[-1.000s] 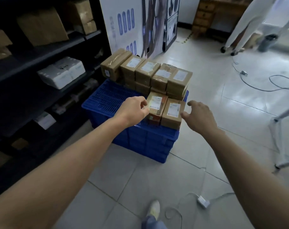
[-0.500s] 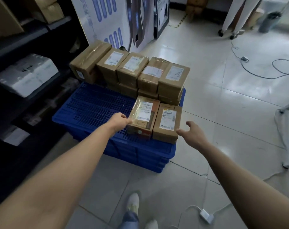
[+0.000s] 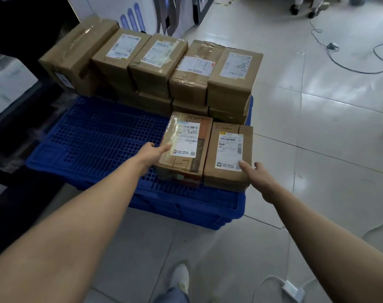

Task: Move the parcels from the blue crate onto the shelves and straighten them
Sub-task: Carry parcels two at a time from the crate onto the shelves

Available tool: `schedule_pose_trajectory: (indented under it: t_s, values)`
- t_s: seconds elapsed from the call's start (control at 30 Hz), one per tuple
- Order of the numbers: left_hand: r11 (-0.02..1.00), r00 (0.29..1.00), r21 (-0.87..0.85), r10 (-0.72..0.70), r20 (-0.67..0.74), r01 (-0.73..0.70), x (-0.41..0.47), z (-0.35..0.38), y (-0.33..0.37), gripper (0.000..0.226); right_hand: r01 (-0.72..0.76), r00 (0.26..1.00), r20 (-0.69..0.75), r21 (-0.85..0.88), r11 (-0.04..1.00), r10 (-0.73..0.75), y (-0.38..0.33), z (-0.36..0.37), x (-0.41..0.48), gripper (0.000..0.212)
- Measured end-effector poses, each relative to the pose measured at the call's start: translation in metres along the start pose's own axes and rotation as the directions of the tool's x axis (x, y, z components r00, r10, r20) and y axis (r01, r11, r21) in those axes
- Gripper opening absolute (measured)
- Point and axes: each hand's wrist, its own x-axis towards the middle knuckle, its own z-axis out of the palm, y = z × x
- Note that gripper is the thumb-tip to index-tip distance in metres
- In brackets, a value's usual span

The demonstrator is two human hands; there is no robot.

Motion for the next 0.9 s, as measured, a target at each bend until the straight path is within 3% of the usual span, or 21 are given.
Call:
schedule_pose_trajectory:
  t_s: [0.17, 0.33, 0.47, 0.67, 0.8, 0.9]
  values:
    - [0.995, 0.999, -0.098, 0.000, 0.048, 0.004, 0.031, 0.002, -0.012, 0.085, -0.141, 0.982, 0.152, 0.224, 0.964, 0.108, 0.012, 0.010, 0.034, 0.067]
    - [0.985, 0.972, -0.150, -0.051, 0.231, 0.088, 0.037, 0.009, -0.017, 0.054, -0.184, 0.966, 0.235, 0.338, 0.923, 0.106, 0.018, 0.013, 0.041, 0.055]
    - [0.966, 0.978, -0.240, -0.047, 0.205, 0.097, 0.035, 0.011, -0.019, 0.048, -0.177, 0.971, 0.220, 0.414, 0.893, 0.091, 0.018, 0.012, 0.037, 0.056]
    - [0.937, 0.971, -0.295, -0.130, 0.202, 0.187, 0.003, -0.008, -0.023, 0.048, -0.191, 0.972, 0.208, 0.428, 0.883, 0.110, 0.011, 0.004, 0.001, 0.063]
    - [0.933, 0.953, -0.277, -0.158, 0.257, 0.229, -0.040, -0.047, -0.016, 0.069, -0.176, 0.967, 0.240, 0.406, 0.897, 0.081, -0.020, -0.002, -0.038, 0.065]
    - [0.908, 0.956, -0.370, -0.091, 0.278, 0.195, -0.079, -0.088, 0.006, 0.051, -0.125, 0.966, 0.258, 0.407, 0.905, 0.018, -0.065, -0.004, -0.066, 0.064]
